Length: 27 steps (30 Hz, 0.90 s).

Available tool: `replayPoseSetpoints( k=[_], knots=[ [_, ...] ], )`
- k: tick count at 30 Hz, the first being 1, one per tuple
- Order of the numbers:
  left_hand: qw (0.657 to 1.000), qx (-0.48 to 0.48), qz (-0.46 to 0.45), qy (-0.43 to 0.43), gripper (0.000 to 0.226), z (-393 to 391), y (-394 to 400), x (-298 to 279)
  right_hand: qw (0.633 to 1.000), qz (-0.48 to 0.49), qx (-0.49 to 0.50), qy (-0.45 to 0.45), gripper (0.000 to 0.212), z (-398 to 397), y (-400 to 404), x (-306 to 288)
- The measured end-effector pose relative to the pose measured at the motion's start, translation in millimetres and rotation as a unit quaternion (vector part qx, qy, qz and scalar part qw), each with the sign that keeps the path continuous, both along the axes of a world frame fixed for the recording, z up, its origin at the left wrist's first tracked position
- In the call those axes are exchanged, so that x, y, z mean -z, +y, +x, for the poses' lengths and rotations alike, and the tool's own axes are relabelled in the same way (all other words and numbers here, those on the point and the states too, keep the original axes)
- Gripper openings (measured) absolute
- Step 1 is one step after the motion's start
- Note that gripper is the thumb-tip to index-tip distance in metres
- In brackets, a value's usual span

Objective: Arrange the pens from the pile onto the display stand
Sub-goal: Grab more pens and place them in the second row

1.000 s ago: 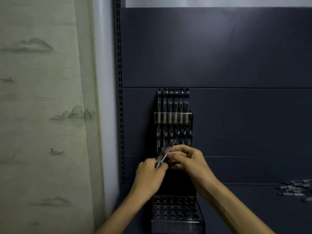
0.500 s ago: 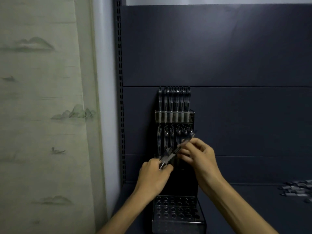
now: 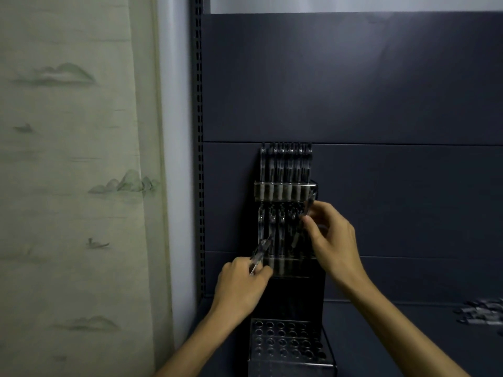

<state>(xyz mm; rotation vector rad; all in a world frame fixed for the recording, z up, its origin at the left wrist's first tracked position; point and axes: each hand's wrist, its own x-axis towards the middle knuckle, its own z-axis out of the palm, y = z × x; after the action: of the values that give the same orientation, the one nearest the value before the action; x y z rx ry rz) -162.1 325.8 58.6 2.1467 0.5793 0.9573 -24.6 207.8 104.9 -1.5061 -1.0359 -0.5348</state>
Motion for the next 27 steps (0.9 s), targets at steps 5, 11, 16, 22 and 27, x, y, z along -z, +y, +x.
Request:
replayPoseSetpoints(
  k=[5,11,16,22,27],
  knots=[
    [1.0,-0.003,0.006,0.002,0.043,1,2,0,0.999,-0.025,0.016,-0.025,0.03,5,1,-3],
    [1.0,-0.011,0.01,0.006,0.042,3,4,-2,0.998,-0.058,0.006,-0.021,0.027,8,0,-4],
    [1.0,-0.009,0.01,0.005,0.042,3,2,-2,0.995,-0.101,0.005,-0.02,0.021,5,2,8],
    [1.0,-0.001,0.003,0.01,0.042,2,0,2,0.995,-0.096,0.007,-0.001,0.019,1,3,18],
    [1.0,0.006,0.008,0.011,0.046,2,-3,1,0.992,-0.122,0.024,-0.02,0.02,-3,2,16]
  ],
)
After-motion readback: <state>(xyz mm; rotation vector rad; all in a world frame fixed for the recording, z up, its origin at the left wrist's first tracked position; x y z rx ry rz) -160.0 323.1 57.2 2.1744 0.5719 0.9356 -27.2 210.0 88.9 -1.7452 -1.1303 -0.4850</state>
